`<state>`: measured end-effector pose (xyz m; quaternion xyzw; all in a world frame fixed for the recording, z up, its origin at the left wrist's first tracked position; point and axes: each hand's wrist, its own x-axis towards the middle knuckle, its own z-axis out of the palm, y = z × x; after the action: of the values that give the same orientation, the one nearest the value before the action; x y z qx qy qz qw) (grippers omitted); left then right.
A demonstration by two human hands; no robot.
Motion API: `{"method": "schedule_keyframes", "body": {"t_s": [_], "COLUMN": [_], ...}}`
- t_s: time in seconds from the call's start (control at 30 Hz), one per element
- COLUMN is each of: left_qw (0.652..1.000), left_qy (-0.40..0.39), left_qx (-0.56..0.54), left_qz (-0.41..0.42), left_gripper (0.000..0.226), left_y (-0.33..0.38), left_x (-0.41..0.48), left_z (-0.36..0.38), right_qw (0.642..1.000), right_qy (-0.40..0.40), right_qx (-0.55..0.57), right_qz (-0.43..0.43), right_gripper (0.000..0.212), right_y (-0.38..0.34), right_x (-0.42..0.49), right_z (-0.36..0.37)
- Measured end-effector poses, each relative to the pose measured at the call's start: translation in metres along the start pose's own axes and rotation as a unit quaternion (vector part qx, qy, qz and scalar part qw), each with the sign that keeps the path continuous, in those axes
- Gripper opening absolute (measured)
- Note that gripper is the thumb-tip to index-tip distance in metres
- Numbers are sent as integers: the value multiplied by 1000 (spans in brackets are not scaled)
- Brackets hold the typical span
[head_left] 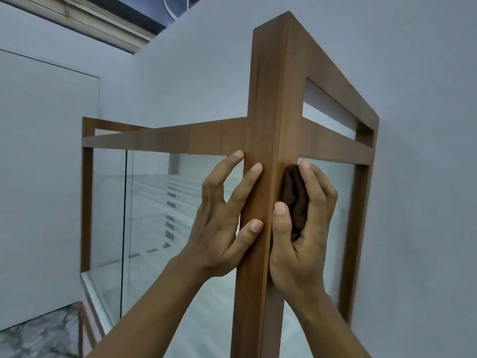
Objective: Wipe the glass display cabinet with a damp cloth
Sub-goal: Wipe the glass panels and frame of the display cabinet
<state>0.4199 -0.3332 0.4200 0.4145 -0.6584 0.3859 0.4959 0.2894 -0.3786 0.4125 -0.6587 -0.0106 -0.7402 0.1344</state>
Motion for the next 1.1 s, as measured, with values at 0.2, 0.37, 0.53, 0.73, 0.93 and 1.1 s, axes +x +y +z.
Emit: {"method": "schedule_keyframes", "body": {"t_s": [0.2, 0.37, 0.53, 0.73, 0.93, 1.1], "left_qw": [995, 994, 994, 996, 997, 995], "left_qy": [12, -36, -65, -74, -67, -15], "left_qx": [-92, -72, -43, -12, -40, -102], "left_qz": [44, 78, 71, 49, 11, -19], "left_gripper": [60, 63, 58, 55, 55, 51], "left_y": [-35, -70, -126, -184, -239, -297], "left_x": [1, -6, -14, -27, -34, -53], "left_z": [8, 2, -12, -31, -44, -52], "right_qw": [993, 941, 780, 607, 709, 721], "right_qy": [31, 95, -4, -24, 137, -181], "right_qx": [-117, -315, -605, -781, -691, -653], "right_qz": [-7, -76, -160, -143, -24, -146], "right_gripper": [47, 46, 49, 65, 57, 55], "right_y": [-19, -46, -37, -9, 30, 63], "right_x": [-5, -11, -5, -9, -11, -33], "right_z": [3, 38, 88, 105, 184, 280]}}
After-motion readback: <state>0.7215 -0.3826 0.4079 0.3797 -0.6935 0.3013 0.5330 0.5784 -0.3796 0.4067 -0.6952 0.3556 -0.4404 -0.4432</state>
